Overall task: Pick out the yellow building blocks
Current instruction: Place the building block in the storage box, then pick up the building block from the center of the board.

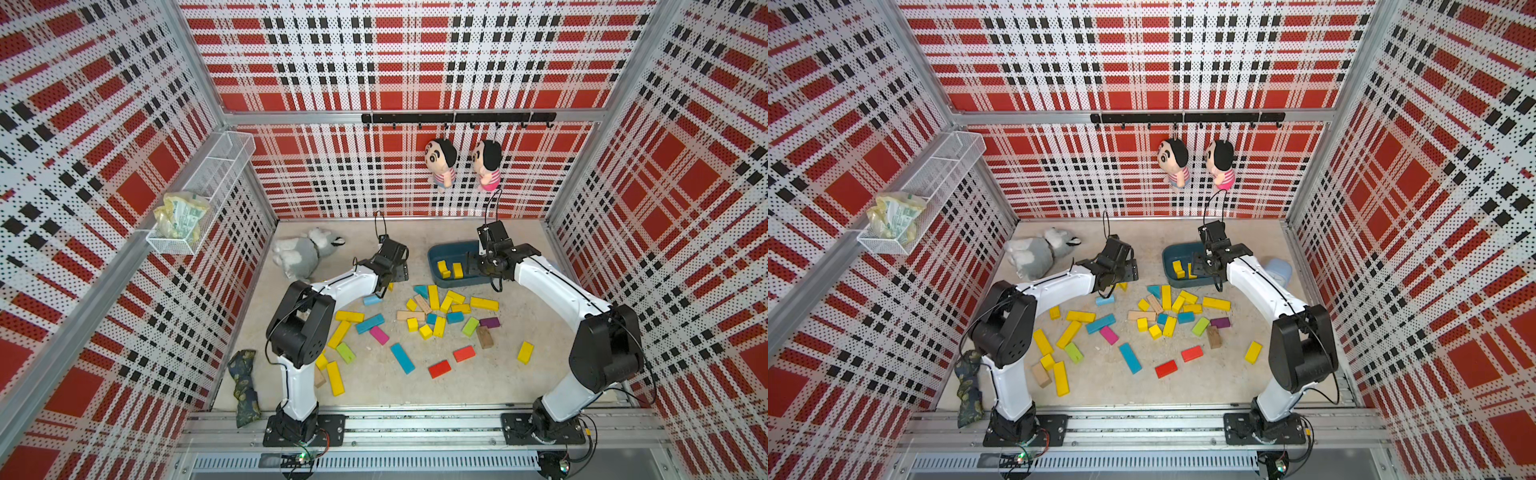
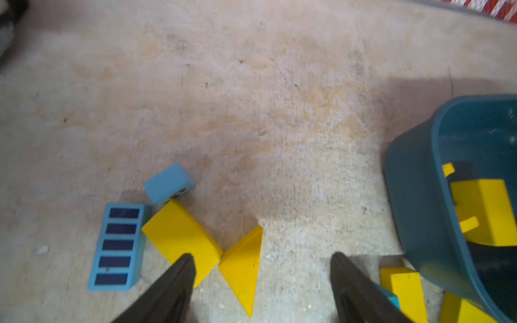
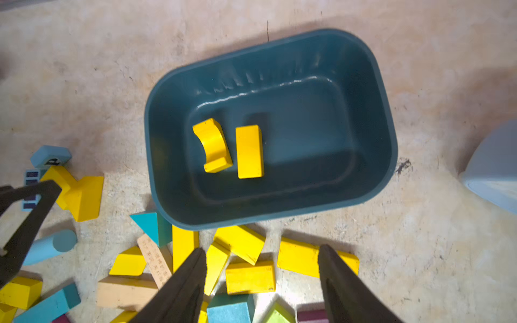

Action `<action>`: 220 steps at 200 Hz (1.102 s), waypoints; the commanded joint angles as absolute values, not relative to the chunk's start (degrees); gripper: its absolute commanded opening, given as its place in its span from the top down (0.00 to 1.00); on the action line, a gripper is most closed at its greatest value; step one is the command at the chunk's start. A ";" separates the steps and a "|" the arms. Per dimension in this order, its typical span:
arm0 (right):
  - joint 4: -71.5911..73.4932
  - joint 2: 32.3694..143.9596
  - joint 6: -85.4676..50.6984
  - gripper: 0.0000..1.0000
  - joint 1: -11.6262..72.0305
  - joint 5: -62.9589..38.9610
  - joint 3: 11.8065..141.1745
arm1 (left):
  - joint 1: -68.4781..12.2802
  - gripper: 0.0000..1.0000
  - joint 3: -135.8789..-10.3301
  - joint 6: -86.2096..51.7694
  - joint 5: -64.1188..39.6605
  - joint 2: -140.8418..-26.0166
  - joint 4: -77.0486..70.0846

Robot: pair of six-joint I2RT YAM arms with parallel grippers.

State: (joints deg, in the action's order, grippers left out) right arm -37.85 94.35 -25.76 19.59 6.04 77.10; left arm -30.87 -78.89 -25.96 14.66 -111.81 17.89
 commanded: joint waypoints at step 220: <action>-37.45 90.79 -25.67 0.34 19.37 5.89 75.07 | -30.59 0.45 -89.94 -3.16 13.05 -124.84 41.31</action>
